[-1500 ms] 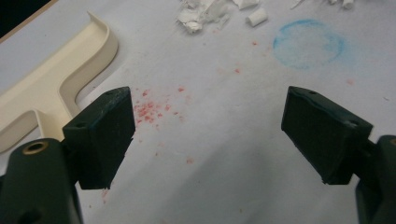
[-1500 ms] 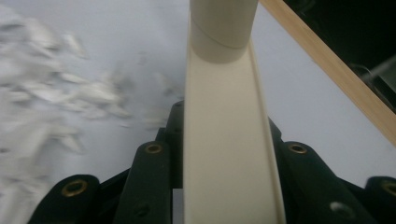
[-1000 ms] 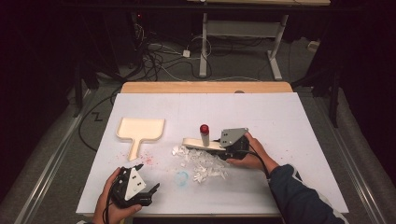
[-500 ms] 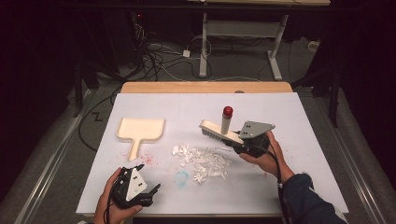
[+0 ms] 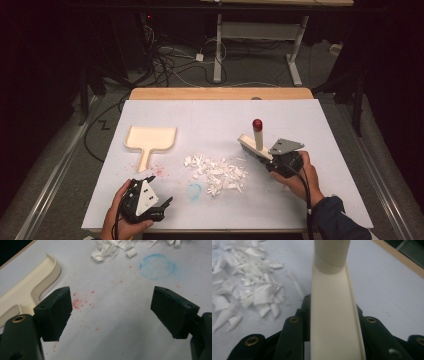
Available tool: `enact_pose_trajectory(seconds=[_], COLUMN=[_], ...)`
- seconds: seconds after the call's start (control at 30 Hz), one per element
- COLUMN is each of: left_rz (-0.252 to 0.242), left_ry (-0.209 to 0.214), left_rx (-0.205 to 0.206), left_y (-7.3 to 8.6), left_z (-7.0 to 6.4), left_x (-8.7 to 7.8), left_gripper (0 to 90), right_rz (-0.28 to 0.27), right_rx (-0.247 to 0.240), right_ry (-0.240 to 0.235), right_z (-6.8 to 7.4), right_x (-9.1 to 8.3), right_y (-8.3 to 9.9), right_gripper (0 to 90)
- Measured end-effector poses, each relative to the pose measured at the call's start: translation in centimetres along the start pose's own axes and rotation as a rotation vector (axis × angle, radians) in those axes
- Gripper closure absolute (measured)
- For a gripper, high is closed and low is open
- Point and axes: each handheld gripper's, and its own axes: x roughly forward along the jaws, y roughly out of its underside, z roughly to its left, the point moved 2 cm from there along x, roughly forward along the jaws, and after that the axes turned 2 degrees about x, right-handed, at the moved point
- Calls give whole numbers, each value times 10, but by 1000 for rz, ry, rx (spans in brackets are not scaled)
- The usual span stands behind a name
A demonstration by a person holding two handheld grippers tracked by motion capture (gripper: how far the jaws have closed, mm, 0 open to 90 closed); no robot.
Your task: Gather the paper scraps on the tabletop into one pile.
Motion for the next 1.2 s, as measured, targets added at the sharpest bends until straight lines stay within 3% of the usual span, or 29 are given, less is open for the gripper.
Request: enact_pose_trajectory(seconds=[0.1,0.27,0.37,0.8,1.0,1.2], left_rz=[-1,-5,-5,-11,-13,-18], left_ry=[3,4,2,-11,-24,-55], left_rx=[1,2,5,-6,-14,-36], left_y=[-1,-1,-2,-1,0,2], left_z=[0,0,0,1,3,4], left_x=[1,1,1,-1,-3,-9], left_gripper=[165,165,164,164,164,164], right_rz=[1,-28,-46,-171,-229,-237], right_rx=[-23,-41,-75,-42,-87,-108], right_ry=[-20,-107,-113,-114,-194,-299], right_z=[17,43,53,44,57,78], right_x=[2,2,1,-36,-49,-44], right_y=[-2,-12,-18,-32,-37,-41], right_gripper=[690,690,691,690,691,691])
